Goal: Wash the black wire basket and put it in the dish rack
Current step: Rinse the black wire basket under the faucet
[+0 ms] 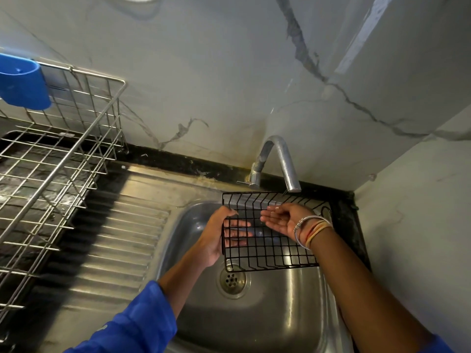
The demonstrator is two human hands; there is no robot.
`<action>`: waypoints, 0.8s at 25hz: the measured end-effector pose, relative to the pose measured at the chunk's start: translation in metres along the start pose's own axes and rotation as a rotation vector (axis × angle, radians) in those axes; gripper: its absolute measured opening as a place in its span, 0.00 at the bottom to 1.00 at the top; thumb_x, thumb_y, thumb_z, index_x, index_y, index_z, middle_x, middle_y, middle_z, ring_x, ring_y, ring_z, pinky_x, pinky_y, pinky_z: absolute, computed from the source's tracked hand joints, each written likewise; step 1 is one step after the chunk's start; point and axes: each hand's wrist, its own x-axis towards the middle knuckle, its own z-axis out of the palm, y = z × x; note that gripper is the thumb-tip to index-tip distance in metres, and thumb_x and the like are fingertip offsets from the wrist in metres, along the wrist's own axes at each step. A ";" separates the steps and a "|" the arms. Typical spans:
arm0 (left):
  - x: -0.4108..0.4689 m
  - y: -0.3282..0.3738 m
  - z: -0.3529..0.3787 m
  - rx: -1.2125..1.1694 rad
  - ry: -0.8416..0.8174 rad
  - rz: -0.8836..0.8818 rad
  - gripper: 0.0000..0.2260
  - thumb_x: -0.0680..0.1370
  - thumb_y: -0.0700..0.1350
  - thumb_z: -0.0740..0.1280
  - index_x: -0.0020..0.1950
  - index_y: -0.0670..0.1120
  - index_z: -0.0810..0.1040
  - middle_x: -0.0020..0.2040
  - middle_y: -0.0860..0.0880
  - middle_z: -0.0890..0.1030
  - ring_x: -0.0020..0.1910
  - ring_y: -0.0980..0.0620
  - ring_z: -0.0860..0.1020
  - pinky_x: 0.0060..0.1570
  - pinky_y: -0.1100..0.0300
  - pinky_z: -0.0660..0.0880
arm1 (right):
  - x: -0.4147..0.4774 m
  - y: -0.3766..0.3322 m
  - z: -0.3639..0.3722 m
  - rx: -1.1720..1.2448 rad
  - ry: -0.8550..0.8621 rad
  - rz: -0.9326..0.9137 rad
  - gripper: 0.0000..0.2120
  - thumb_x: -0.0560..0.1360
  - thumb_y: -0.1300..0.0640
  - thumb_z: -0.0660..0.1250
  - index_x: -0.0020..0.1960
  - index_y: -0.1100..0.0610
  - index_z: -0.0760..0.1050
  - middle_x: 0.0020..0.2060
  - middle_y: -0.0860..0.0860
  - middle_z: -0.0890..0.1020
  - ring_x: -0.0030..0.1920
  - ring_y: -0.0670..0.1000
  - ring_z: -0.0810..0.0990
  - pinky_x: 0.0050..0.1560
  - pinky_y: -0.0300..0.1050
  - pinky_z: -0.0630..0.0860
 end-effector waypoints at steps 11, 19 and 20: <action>0.016 -0.001 0.017 0.026 -0.011 -0.003 0.20 0.81 0.49 0.57 0.62 0.38 0.79 0.57 0.36 0.84 0.55 0.39 0.84 0.65 0.42 0.75 | -0.013 -0.007 -0.001 -0.014 -0.127 0.040 0.15 0.77 0.73 0.56 0.62 0.72 0.73 0.54 0.67 0.81 0.55 0.64 0.81 0.53 0.54 0.81; 0.017 -0.004 0.019 0.027 -0.014 -0.014 0.22 0.81 0.51 0.57 0.63 0.36 0.78 0.56 0.37 0.84 0.55 0.37 0.83 0.61 0.44 0.77 | -0.015 -0.009 -0.002 -0.034 -0.112 0.027 0.16 0.77 0.73 0.54 0.62 0.71 0.73 0.54 0.66 0.81 0.55 0.63 0.81 0.57 0.54 0.78; 0.017 -0.003 0.020 0.038 -0.012 -0.010 0.20 0.81 0.51 0.57 0.61 0.38 0.79 0.55 0.37 0.84 0.52 0.39 0.83 0.56 0.47 0.79 | -0.018 -0.009 0.001 -0.113 -0.149 0.059 0.15 0.77 0.73 0.55 0.61 0.70 0.74 0.54 0.66 0.81 0.55 0.62 0.82 0.57 0.54 0.79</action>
